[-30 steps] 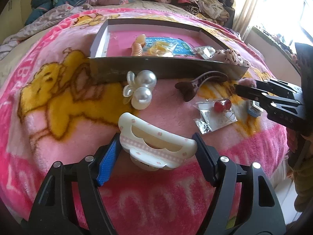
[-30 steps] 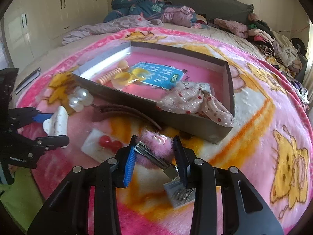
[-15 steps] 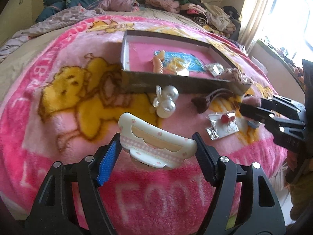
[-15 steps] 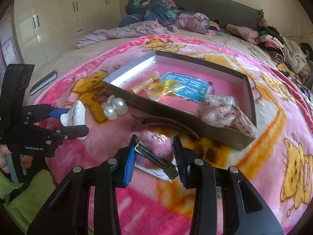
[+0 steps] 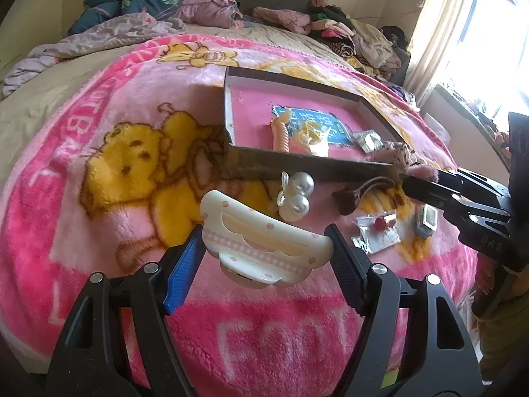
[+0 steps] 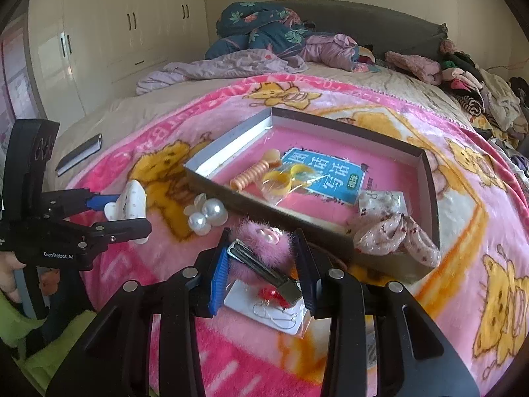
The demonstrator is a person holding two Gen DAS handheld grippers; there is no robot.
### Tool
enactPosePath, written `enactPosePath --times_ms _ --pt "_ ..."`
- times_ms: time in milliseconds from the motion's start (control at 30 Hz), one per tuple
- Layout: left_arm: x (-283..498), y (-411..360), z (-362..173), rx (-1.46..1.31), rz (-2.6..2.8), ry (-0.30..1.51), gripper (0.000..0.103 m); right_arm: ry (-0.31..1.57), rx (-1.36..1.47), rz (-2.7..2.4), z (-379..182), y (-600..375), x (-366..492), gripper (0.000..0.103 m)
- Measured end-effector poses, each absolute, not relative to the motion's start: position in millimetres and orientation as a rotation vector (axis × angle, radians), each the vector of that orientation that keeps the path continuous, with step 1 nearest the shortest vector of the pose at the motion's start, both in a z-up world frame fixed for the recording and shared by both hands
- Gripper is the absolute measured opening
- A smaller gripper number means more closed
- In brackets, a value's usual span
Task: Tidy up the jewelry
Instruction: 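Drop the pompom clip into the pink box with right tool while left drops white claw clip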
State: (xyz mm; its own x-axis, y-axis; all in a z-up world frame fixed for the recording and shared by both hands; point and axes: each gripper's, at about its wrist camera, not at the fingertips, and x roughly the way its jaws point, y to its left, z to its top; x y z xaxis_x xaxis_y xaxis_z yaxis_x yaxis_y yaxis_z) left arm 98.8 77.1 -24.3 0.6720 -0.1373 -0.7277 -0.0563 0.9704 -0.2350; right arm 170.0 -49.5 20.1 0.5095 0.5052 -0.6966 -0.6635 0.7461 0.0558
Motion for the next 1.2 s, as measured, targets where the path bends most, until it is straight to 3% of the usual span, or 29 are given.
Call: enactPosePath --times_ms 1200 --pt "180 64 14 -0.171 -0.091 0.794 0.064 0.677 -0.12 0.598 49 -94 220 0.035"
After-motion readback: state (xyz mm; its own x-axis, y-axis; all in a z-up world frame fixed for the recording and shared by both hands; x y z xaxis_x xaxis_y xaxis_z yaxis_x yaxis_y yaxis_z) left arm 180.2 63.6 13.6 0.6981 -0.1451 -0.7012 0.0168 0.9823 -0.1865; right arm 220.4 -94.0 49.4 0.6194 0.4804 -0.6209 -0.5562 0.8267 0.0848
